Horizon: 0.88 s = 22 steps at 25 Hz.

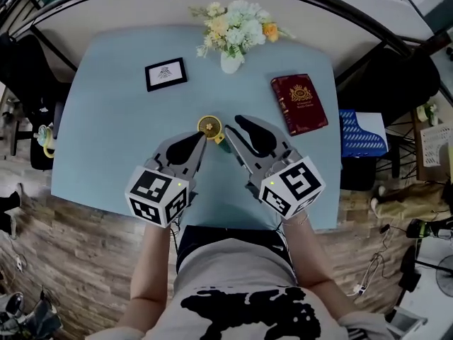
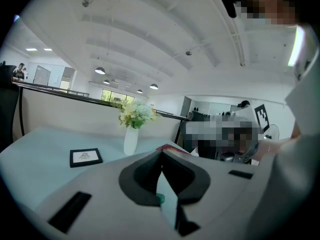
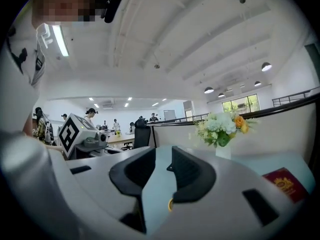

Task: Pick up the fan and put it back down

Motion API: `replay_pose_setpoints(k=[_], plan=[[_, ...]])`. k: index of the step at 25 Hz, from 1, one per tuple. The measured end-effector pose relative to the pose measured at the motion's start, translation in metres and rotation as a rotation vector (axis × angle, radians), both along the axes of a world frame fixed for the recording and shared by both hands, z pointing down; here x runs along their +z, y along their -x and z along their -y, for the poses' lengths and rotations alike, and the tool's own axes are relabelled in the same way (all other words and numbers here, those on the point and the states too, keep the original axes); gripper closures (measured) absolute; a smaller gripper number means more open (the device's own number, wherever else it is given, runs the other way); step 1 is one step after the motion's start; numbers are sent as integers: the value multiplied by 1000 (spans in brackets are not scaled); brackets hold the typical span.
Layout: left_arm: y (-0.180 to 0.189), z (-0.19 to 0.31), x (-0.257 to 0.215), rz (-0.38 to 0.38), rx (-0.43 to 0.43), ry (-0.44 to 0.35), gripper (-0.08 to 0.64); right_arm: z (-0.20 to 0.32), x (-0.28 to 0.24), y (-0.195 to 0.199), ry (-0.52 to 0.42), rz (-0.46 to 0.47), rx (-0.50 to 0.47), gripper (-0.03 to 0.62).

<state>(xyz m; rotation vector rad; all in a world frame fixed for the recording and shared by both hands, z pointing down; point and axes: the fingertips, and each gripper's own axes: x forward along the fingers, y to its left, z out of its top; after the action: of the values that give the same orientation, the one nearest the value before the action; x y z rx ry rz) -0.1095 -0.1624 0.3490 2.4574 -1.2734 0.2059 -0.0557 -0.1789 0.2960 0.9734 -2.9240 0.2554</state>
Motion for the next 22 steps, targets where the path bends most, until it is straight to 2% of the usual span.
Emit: replay_pose_setpoints(k=[2, 6, 9, 13, 15, 18, 22], plan=[[-4, -4, -4, 1, -2, -14, 549, -4, -1, -6, -3, 0, 6, 533], [-11, -11, -6, 49, 16, -47, 549, -16, 5, -11, -6, -16, -7, 588], [-24, -17, -9, 53, 67, -90, 549, -27, 6, -14, -9, 1, -36, 588], [-34, -21, -5, 115, 87, -131, 549, -33, 10, -20, -6, -3, -30, 588], [-37, -22, -4, 132, 72, -129, 549, -35, 11, -24, -7, -9, -23, 588], [-40, -25, 8, 153, 48, -77, 549, -42, 13, -26, -11, -2, -41, 588], [-48, -27, 16, 173, 58, -58, 549, -47, 19, -30, 14, 9, -46, 589]])
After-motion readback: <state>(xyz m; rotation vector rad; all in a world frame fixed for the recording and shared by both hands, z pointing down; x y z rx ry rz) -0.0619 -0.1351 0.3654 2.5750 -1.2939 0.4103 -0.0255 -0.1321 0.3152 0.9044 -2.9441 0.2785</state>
